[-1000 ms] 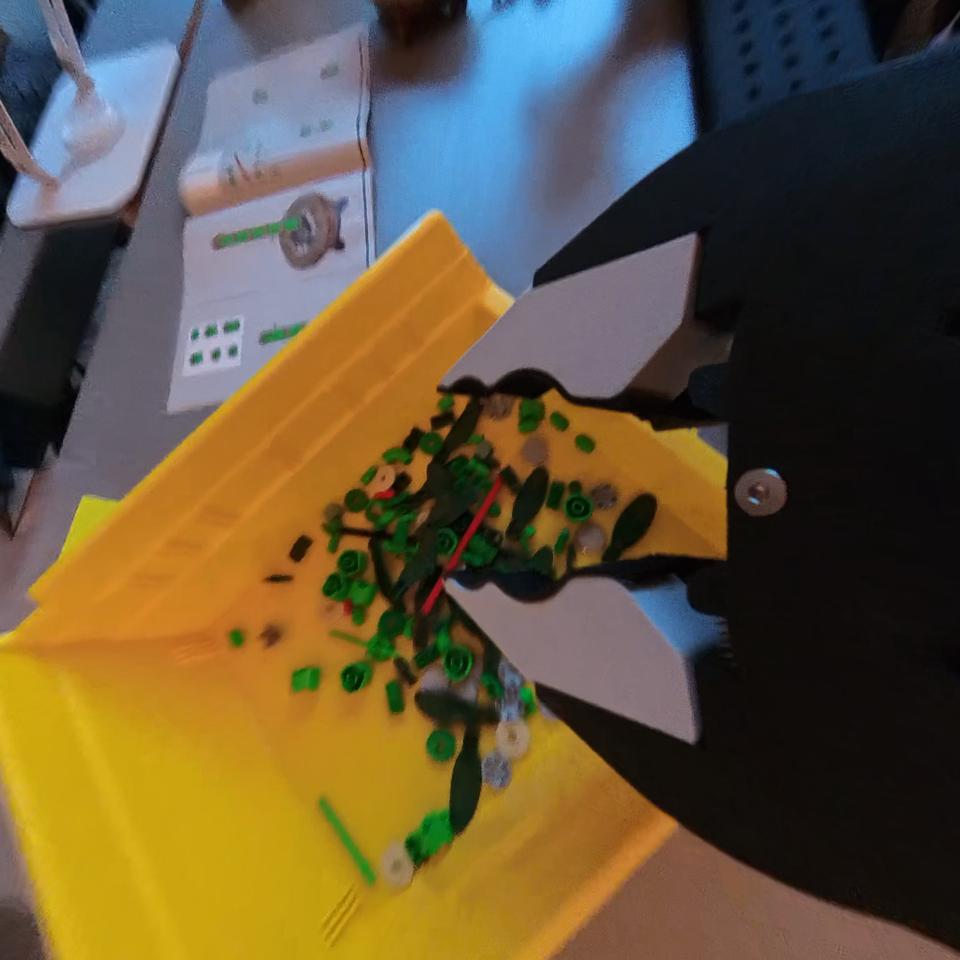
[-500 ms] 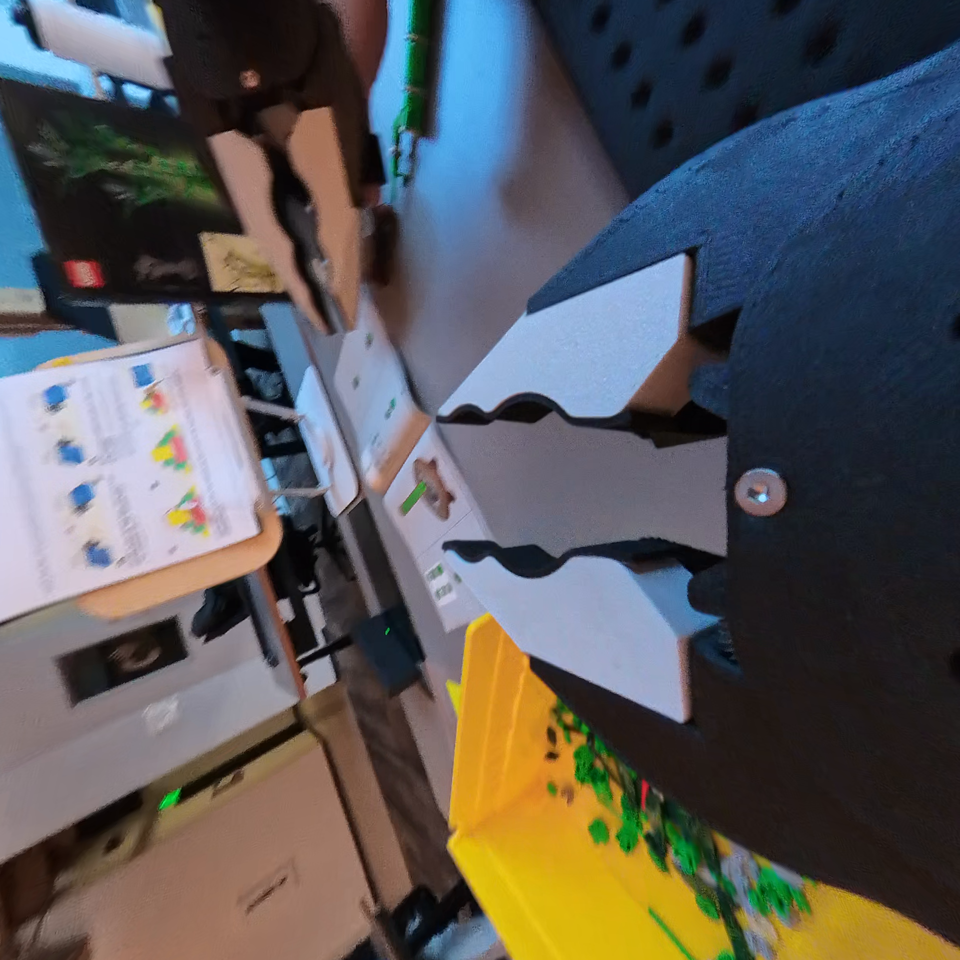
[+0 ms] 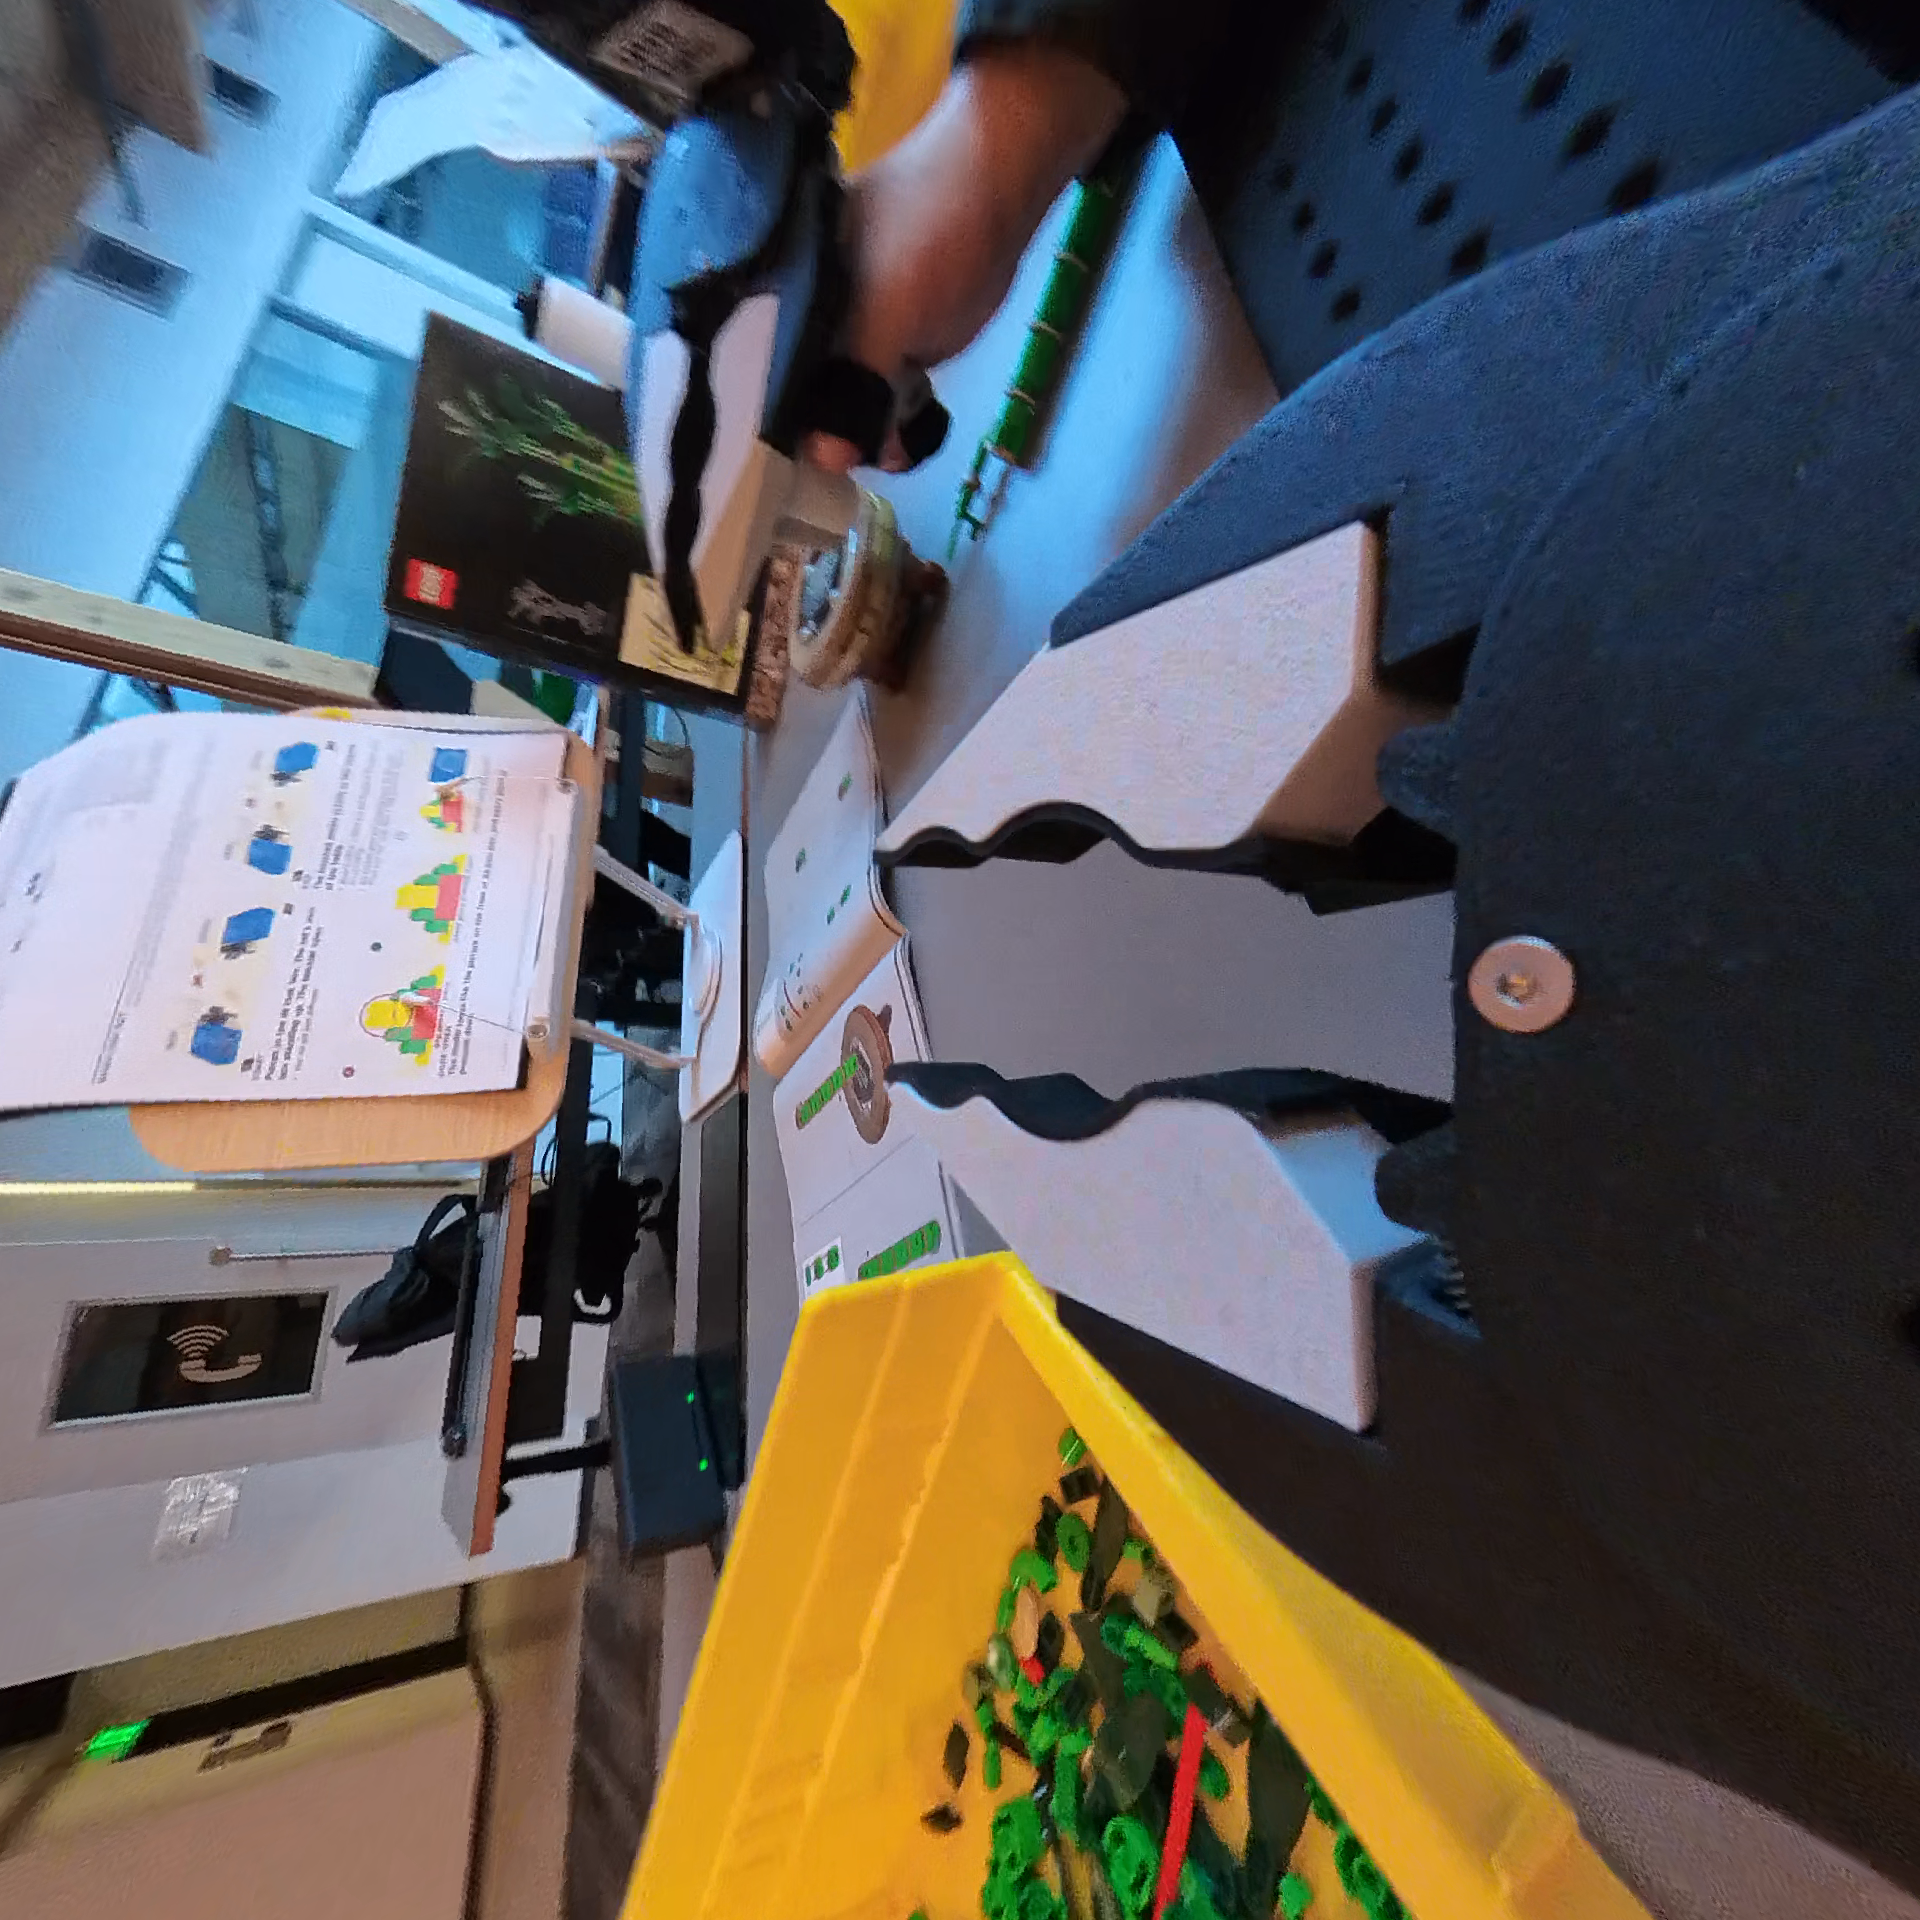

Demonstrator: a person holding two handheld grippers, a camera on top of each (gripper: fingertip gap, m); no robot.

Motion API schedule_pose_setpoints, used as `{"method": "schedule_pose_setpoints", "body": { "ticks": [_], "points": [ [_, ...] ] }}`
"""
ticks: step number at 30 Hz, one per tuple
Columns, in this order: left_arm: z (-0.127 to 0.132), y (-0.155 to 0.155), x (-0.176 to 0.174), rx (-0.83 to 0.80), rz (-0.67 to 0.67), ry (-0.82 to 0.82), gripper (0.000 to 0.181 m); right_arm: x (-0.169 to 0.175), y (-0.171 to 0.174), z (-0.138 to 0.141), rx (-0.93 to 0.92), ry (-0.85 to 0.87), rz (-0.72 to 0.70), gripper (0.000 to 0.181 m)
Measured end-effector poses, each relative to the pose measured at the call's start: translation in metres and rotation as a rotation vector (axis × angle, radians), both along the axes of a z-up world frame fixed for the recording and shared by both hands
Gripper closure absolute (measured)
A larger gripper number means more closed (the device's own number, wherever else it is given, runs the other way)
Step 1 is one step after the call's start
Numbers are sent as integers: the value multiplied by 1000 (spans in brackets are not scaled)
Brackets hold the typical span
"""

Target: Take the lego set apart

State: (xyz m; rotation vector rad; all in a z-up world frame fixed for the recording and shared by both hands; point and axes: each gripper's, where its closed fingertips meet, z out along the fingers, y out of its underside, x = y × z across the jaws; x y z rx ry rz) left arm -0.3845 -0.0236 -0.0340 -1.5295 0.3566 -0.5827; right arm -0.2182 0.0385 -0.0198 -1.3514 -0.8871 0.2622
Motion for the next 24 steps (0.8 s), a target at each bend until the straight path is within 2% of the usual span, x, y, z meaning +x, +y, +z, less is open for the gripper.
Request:
{"method": "schedule_pose_setpoints", "body": {
  "ticks": [4,7,16,24],
  "points": [
    [-6,9,-7,-133,-67,-166,131,4,5,-6,-43,36,-18,170],
    [-7,11,-9,-165,-86,-209,133,5,8,-11,-62,51,-28,168],
    [-7,4,4,-87,-54,-46,139,10,14,-24,-12,-49,-90,165],
    [-12,6,8,-93,-34,15,140,11,15,-30,36,-130,-139,161]
  ]
}}
